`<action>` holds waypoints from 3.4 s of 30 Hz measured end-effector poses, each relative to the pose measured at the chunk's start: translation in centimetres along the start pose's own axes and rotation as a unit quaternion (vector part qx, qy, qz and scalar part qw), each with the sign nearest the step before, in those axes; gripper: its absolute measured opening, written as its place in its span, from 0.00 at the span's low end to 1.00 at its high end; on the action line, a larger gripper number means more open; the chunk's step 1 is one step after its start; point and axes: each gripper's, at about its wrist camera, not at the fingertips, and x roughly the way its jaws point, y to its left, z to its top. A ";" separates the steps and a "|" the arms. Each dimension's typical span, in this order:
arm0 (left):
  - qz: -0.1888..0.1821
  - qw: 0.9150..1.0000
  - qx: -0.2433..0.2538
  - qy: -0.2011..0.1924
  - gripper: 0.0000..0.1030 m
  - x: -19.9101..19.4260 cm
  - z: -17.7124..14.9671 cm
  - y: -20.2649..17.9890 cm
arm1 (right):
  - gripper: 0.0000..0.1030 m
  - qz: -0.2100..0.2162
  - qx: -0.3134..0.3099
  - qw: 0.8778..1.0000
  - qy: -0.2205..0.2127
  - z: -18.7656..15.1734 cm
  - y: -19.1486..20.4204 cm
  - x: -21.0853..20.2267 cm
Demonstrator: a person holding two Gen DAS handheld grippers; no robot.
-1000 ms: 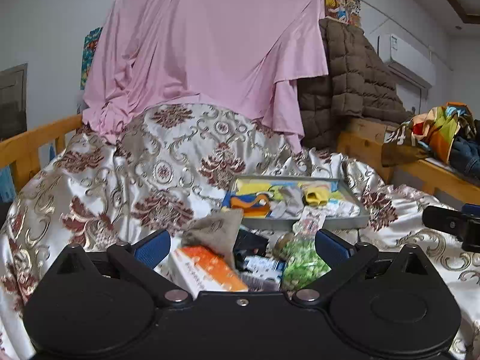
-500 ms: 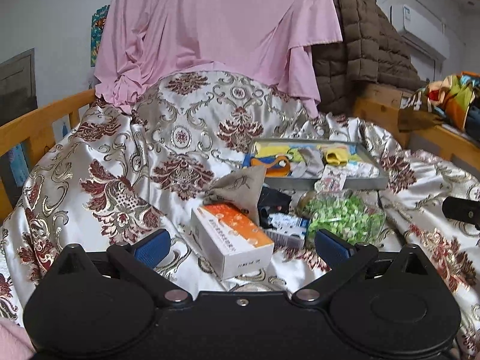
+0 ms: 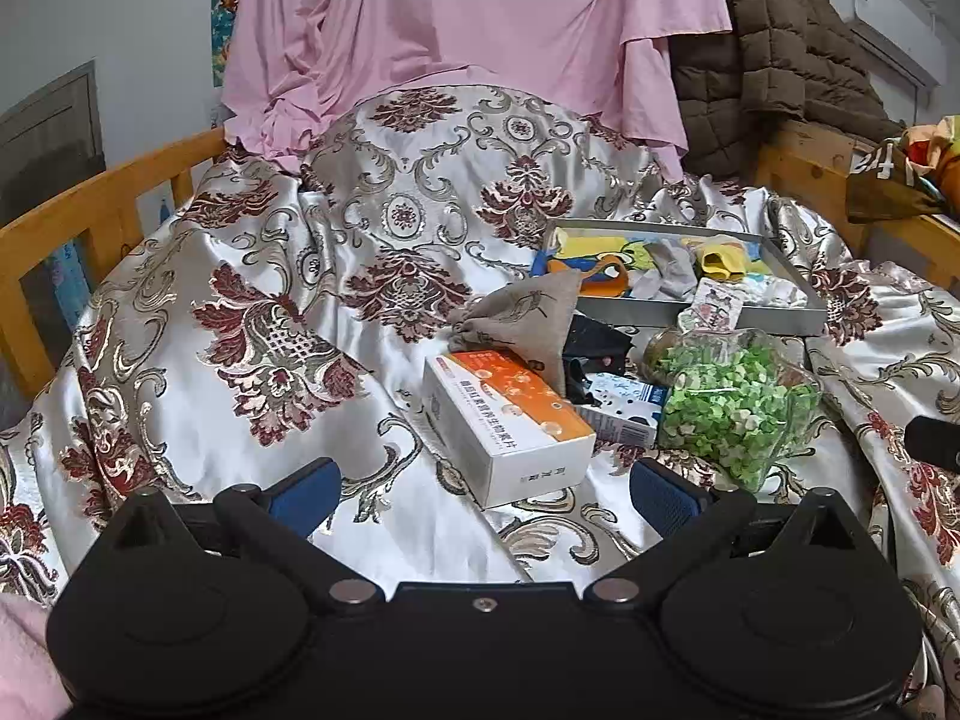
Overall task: Organize soft objects
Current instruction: 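Lift both tools from the tray and move them over the pile, then grasp the beige burlap pouch with the left tool while the right grasps the navy cloth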
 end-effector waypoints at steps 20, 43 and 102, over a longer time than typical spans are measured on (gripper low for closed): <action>0.010 0.999 -0.008 0.041 0.99 1.6 0.2 0.1 | 1.00 0.054 -0.052 0.996 0.055 -0.5 3.3 3.0; -0.015 0.998 -0.024 0.048 0.99 11.0 6.1 2.2 | 0.99 0.088 -0.202 0.975 0.000 2.3 8.0 13.0; -0.154 0.943 -0.260 0.141 0.73 27.4 7.0 8.7 | 0.63 0.170 -0.142 0.970 0.096 6.3 11.3 27.2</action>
